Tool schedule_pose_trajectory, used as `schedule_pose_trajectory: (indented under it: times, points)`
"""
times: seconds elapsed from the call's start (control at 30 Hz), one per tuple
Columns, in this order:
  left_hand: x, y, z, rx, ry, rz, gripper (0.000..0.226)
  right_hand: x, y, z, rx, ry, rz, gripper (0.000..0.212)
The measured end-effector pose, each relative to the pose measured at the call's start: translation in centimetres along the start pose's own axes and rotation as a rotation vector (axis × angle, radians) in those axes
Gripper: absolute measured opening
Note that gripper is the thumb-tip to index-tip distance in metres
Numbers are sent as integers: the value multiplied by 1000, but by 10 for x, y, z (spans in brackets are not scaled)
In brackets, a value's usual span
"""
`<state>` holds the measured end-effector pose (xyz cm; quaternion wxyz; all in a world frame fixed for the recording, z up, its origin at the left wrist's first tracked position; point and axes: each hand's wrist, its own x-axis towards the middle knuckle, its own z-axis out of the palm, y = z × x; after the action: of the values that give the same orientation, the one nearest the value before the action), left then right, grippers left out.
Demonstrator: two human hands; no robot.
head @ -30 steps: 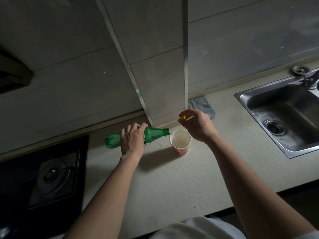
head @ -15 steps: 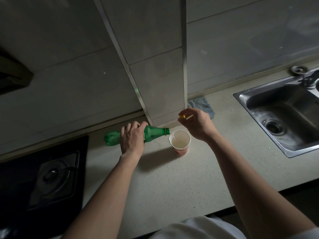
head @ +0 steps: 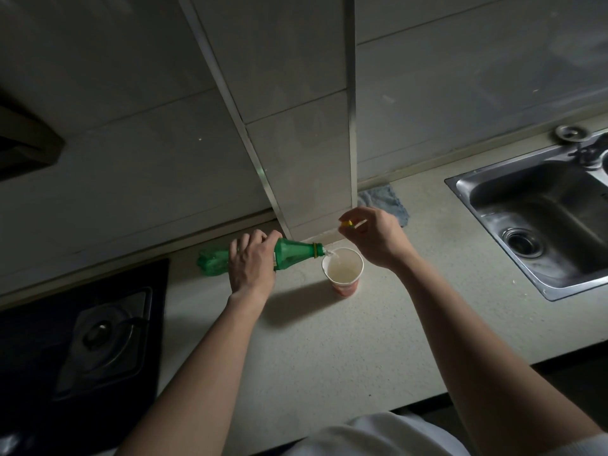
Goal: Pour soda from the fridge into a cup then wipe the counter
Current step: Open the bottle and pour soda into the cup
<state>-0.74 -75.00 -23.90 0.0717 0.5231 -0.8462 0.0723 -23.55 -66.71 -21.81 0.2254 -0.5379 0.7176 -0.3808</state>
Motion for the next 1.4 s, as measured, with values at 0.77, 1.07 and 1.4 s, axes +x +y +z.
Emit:
schedule_pose_trajectory:
  times: [0.77,1.07,1.4]
  points:
    - [0,0,-4,-7,22,-3,58,0,5,1,24,2,-7,25]
    - [0,-1,-3,-10,36,2,58,-2,6,1,39,10,6,24]
    - [2,0,-7,-17,50,5,55,-3,5,0,34,15,5,26]
